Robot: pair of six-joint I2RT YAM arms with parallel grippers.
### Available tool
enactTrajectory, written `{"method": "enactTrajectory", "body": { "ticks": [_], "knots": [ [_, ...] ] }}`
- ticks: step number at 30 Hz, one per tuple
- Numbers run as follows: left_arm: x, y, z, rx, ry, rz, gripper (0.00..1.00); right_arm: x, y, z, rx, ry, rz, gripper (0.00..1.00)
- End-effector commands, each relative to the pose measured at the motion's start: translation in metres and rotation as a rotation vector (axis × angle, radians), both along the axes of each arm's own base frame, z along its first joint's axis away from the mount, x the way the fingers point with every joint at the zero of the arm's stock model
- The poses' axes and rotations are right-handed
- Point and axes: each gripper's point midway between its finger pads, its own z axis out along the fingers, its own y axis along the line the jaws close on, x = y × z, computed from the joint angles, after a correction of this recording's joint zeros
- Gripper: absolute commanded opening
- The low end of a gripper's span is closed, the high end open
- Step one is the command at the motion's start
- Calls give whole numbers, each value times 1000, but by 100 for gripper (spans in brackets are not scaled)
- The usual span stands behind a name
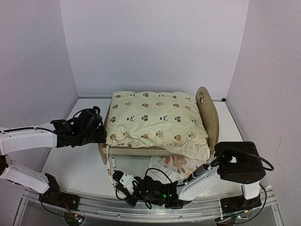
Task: Set up the pet bed
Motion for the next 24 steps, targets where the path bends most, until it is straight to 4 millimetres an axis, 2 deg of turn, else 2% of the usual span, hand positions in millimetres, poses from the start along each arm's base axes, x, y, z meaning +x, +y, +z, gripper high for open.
{"method": "enactTrajectory", "body": {
  "ticks": [1,4,9,12,15,17,19,24],
  "knots": [
    [43,10,7,3,-64,36,0,-4,13,14,-8,19,-8,0],
    [62,13,5,-26,-73,18,0,9,13,9,-76,28,-92,0],
    [79,6,9,4,-93,3,0,20,16,12,-79,131,-134,0],
    [79,0,12,-8,-83,-20,0,28,16,9,-51,239,-148,0],
    [71,-4,5,-27,-42,-49,1,35,14,0,-47,317,-163,0],
    [64,-5,-3,-29,0,-67,9,42,12,-12,-51,375,-182,0],
    [57,-4,-9,-26,40,-74,20,49,10,-23,-50,442,-204,0],
    [39,4,-6,-44,67,-73,50,62,9,-45,-64,512,-225,0]
  ]
}}
